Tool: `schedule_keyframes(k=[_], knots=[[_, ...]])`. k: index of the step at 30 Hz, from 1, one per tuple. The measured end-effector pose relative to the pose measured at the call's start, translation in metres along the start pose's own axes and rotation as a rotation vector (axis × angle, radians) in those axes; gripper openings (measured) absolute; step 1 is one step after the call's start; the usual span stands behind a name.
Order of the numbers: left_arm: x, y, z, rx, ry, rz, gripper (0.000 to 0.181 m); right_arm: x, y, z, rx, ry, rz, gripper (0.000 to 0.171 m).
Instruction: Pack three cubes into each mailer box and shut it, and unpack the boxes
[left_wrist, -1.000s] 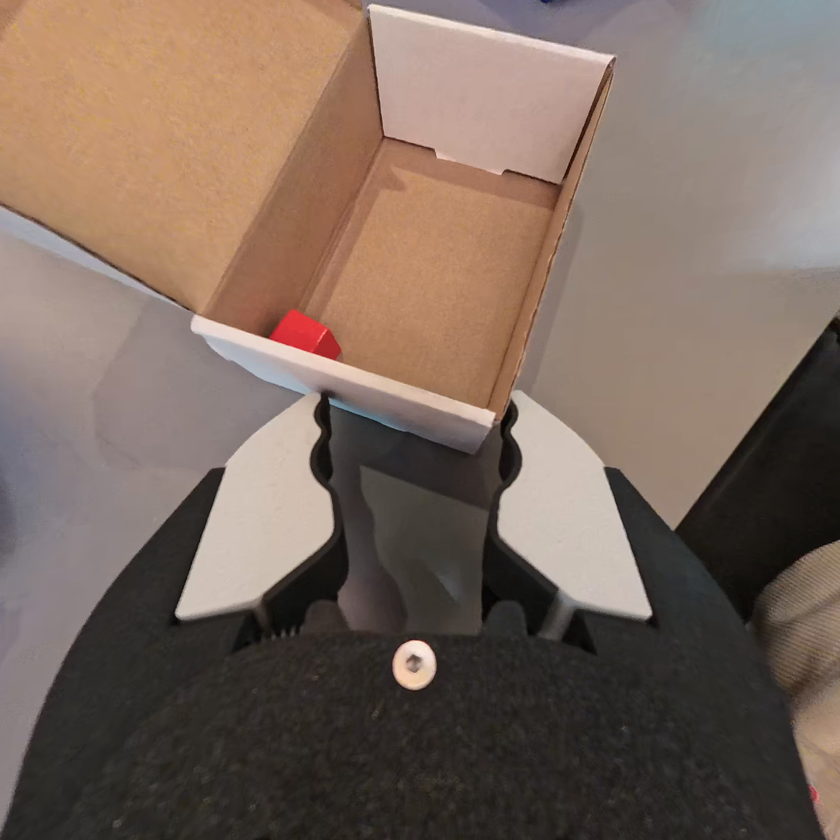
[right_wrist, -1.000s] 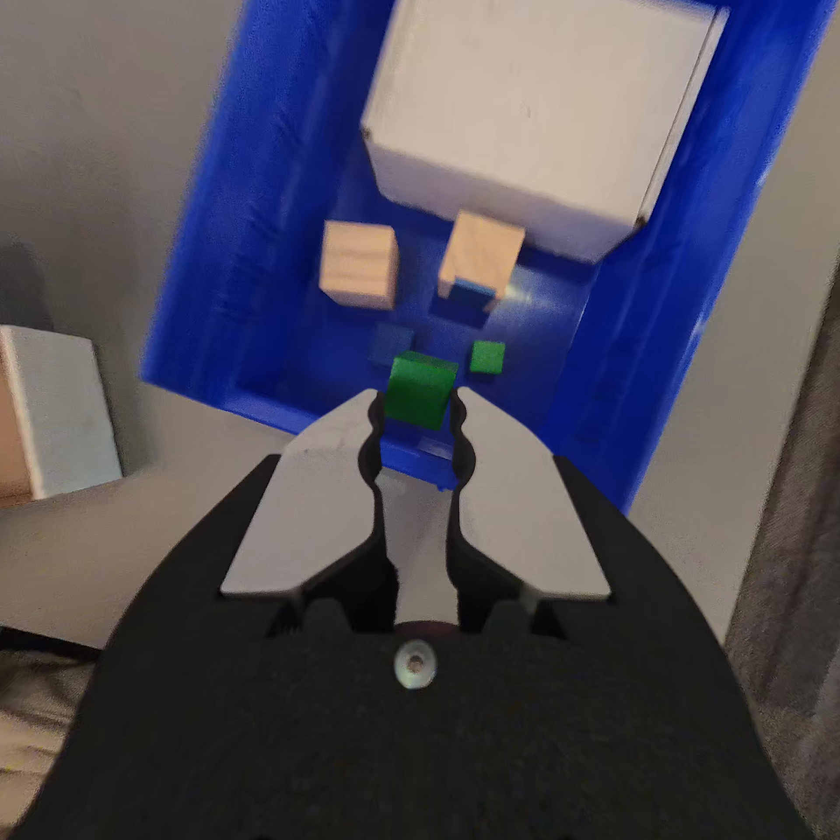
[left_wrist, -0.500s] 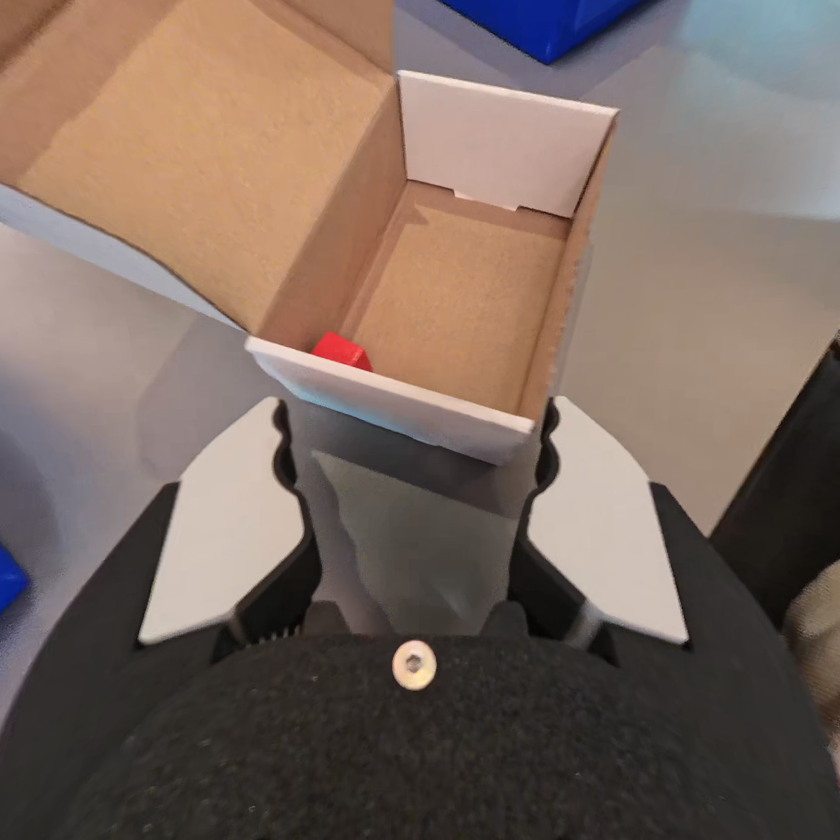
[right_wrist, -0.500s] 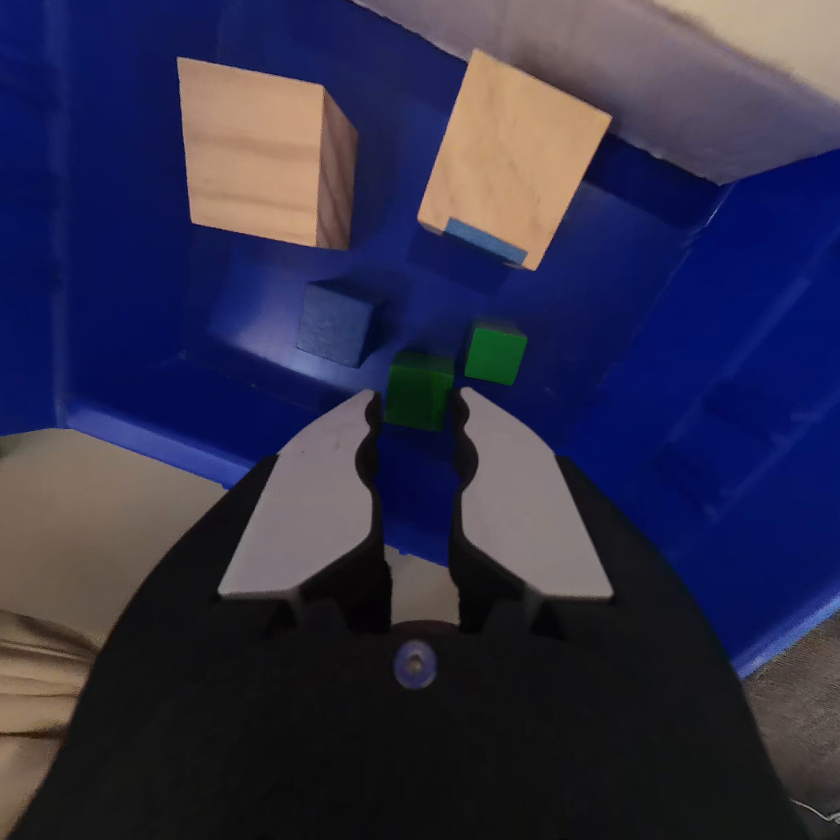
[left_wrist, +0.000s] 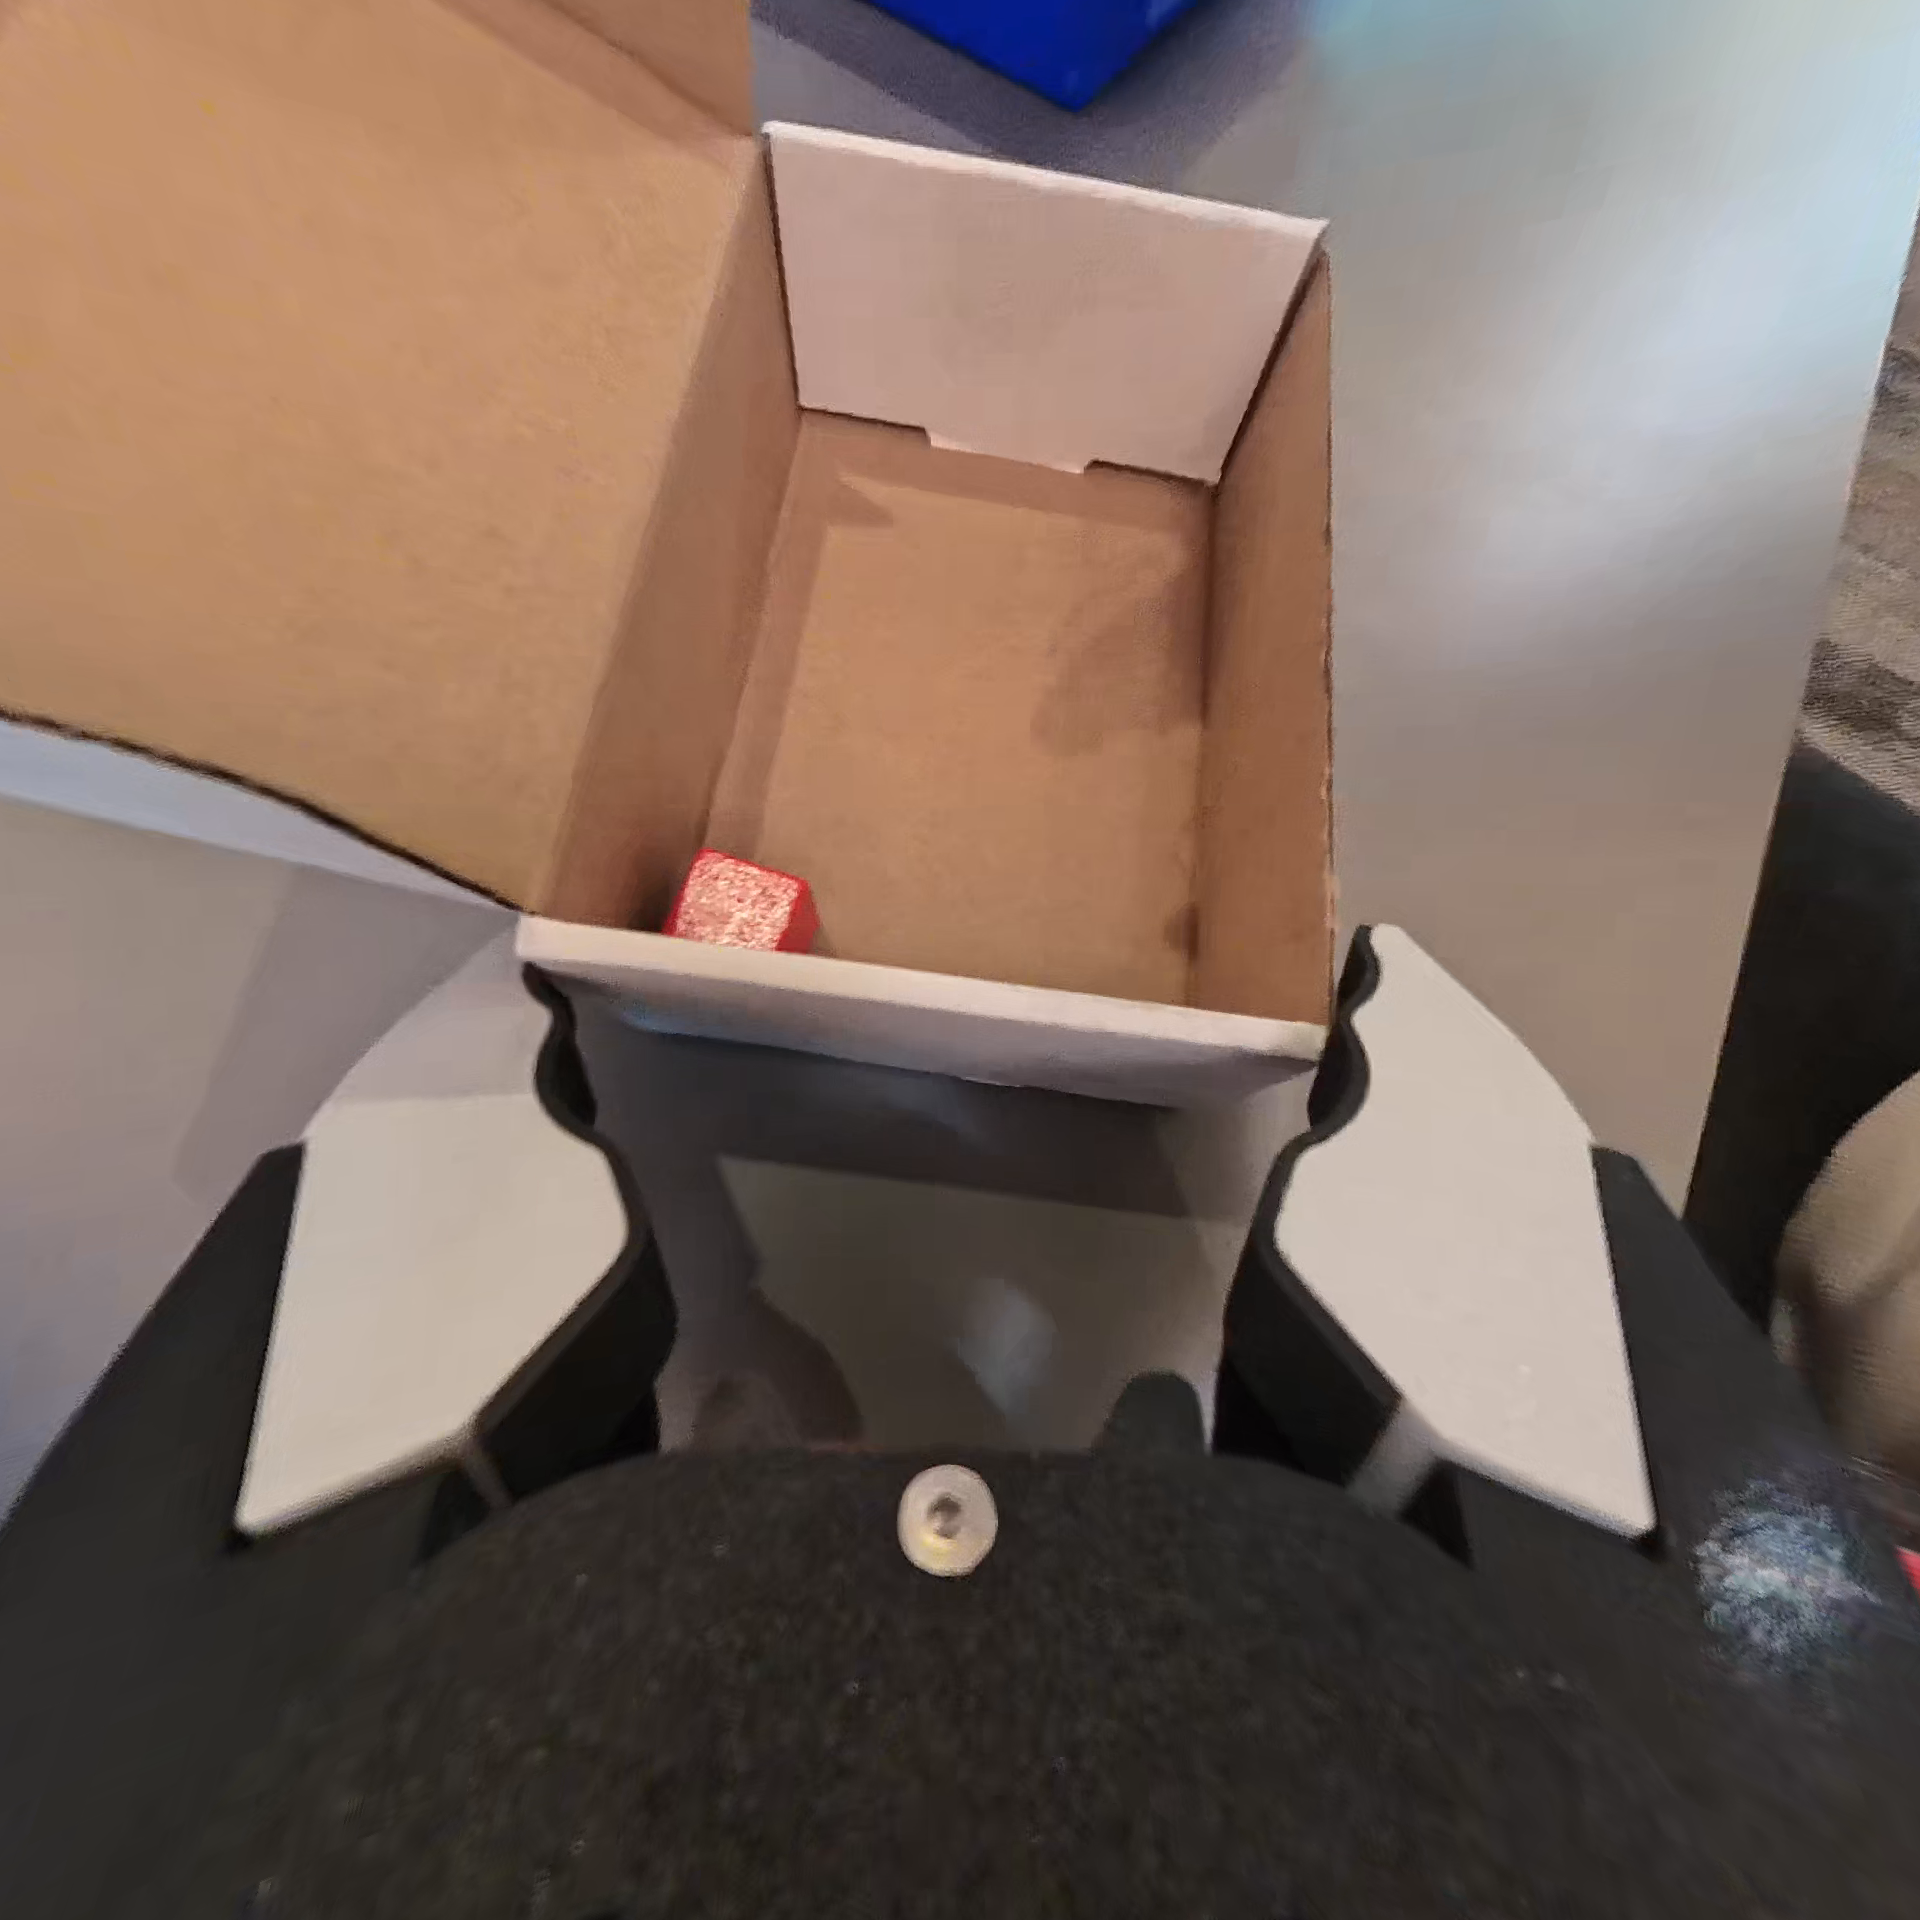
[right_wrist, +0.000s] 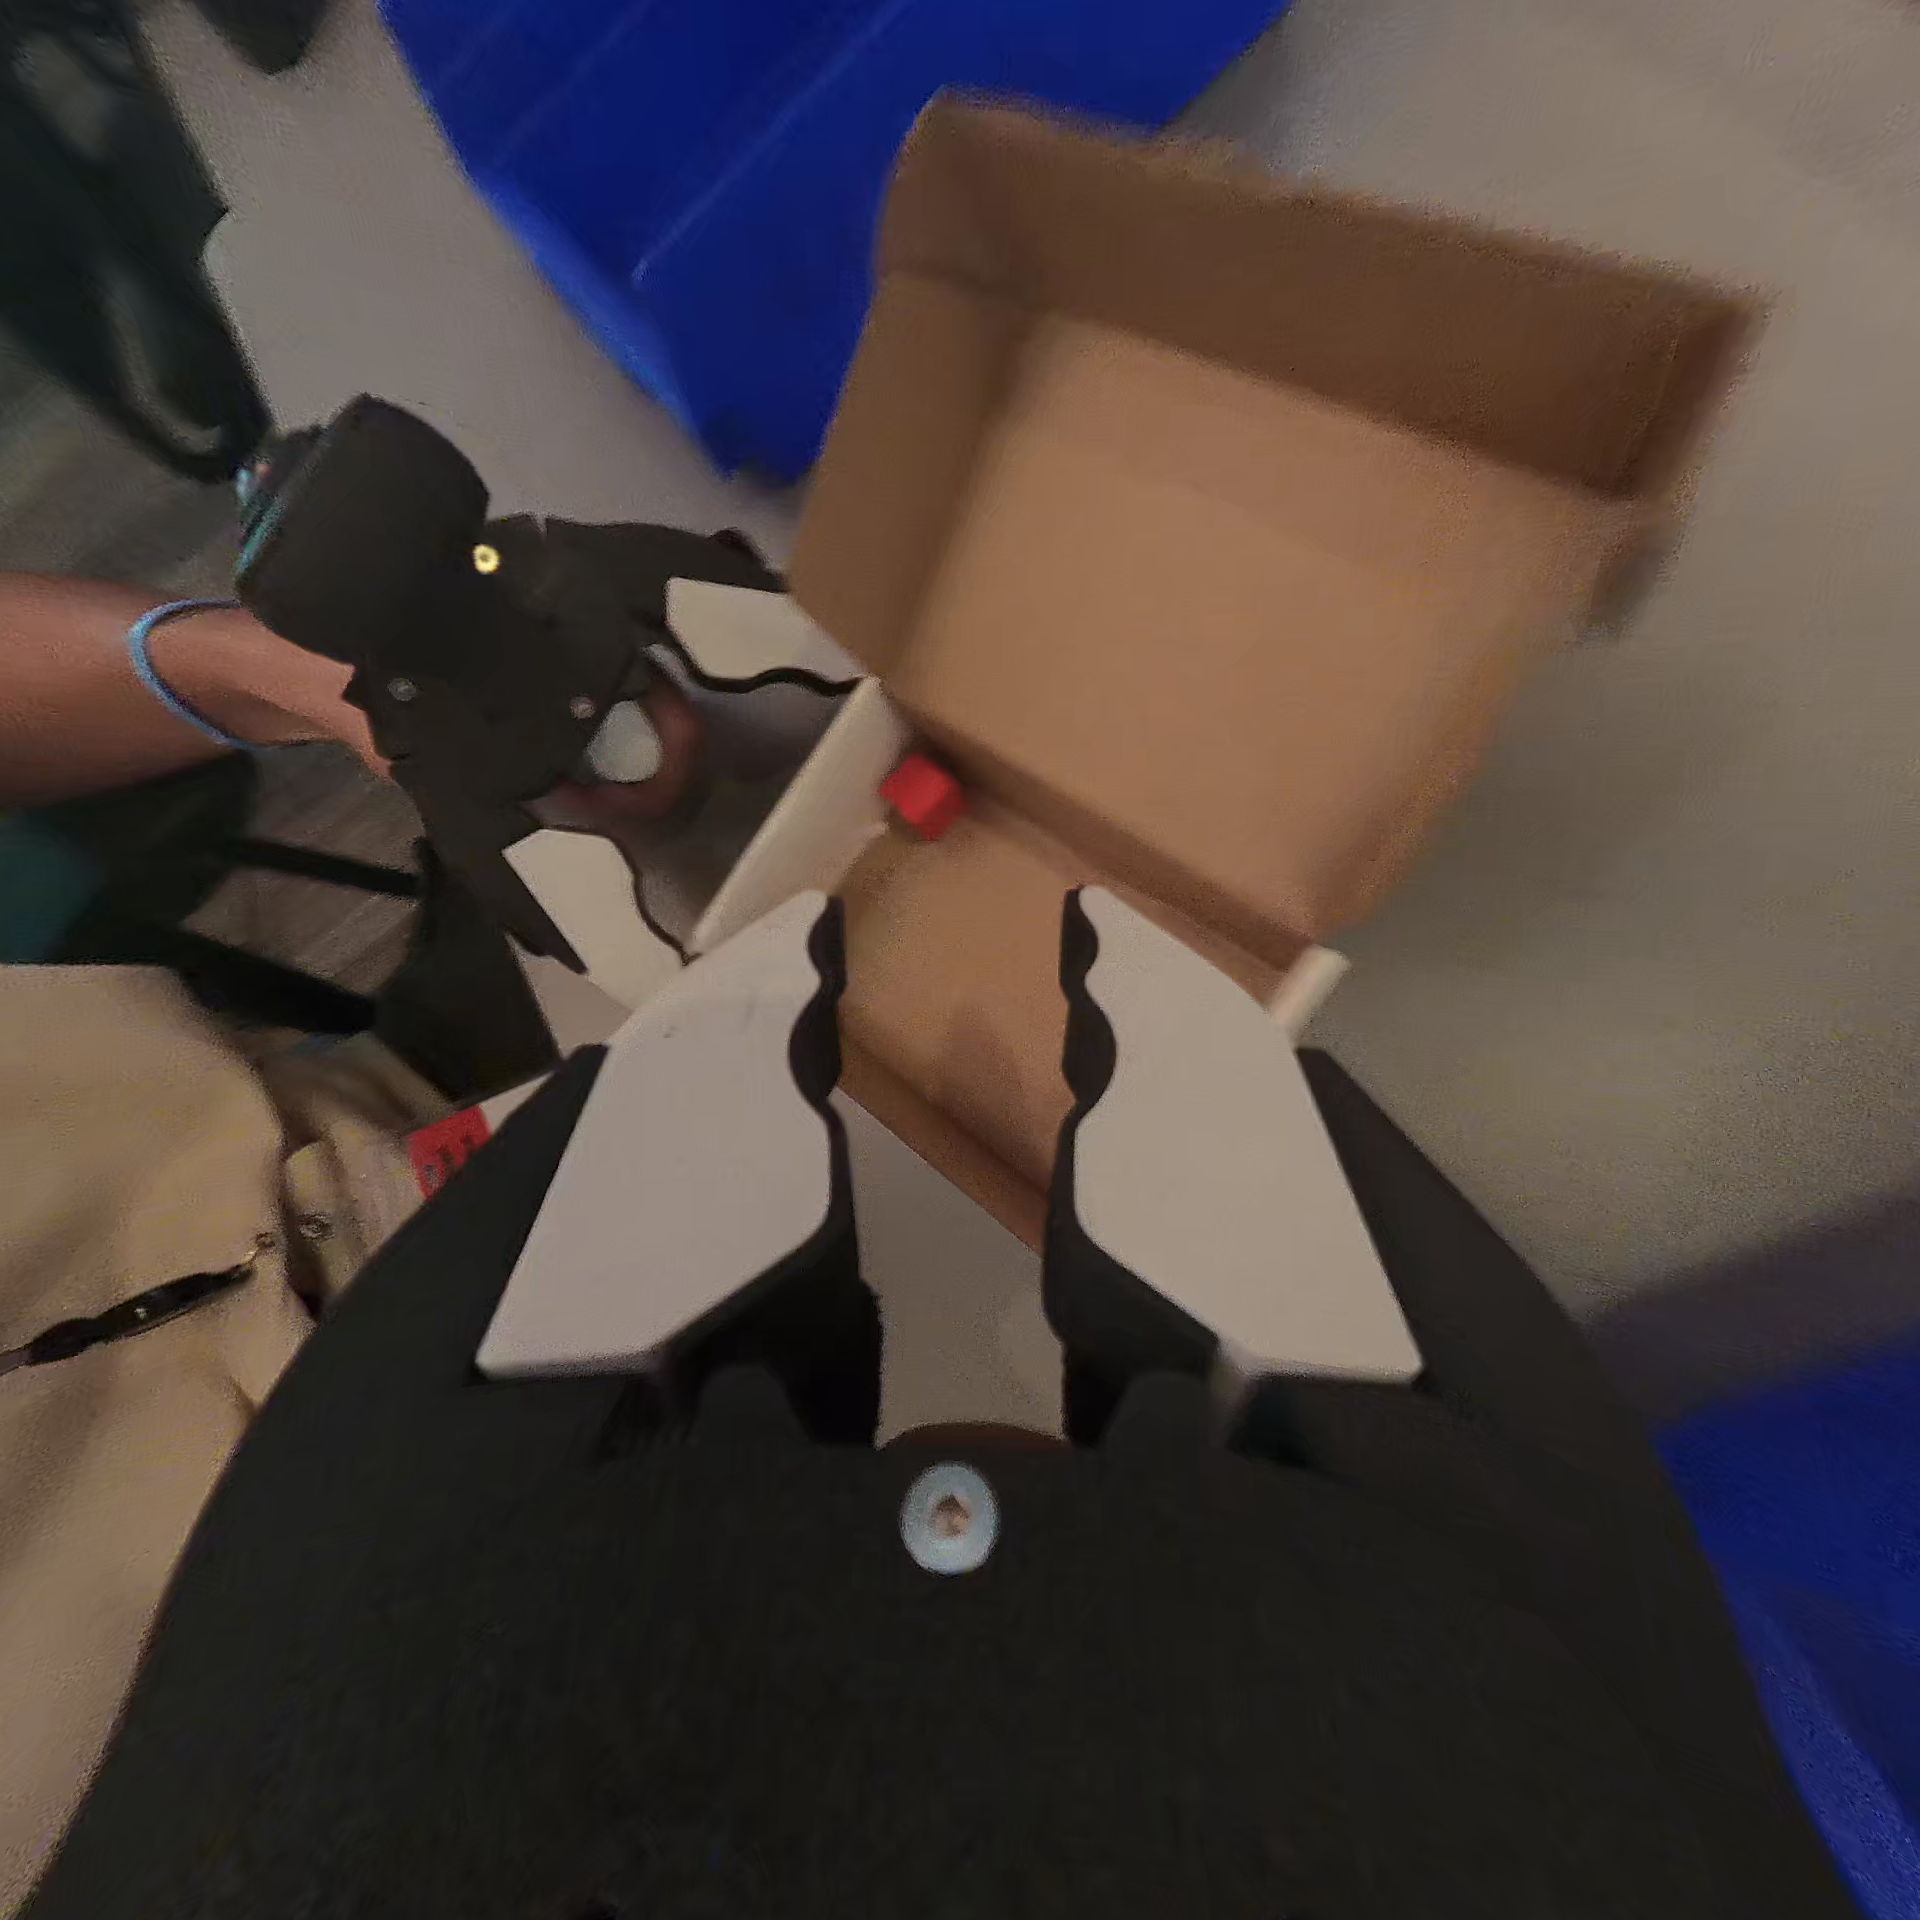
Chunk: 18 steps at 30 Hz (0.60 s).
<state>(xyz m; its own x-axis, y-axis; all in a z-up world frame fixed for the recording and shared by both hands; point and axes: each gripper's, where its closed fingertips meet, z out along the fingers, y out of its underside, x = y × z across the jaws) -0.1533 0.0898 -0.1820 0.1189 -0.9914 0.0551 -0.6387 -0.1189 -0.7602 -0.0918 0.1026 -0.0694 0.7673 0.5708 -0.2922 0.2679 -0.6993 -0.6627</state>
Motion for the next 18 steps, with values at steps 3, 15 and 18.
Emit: schedule_keyframes(k=[3,15,18], knots=[[0.002,-0.002,0.002,-0.004,-0.005,0.007,0.133,-0.009,0.027,0.054,-0.152,0.002,-0.084,0.035],[0.004,-0.002,0.002,0.001,0.03,0.006,0.132,-0.024,0.038,0.112,-0.301,0.018,-0.712,0.044],[0.004,-0.001,0.002,0.002,0.017,0.019,0.132,-0.023,0.037,0.112,-0.297,0.011,-0.753,0.047]])
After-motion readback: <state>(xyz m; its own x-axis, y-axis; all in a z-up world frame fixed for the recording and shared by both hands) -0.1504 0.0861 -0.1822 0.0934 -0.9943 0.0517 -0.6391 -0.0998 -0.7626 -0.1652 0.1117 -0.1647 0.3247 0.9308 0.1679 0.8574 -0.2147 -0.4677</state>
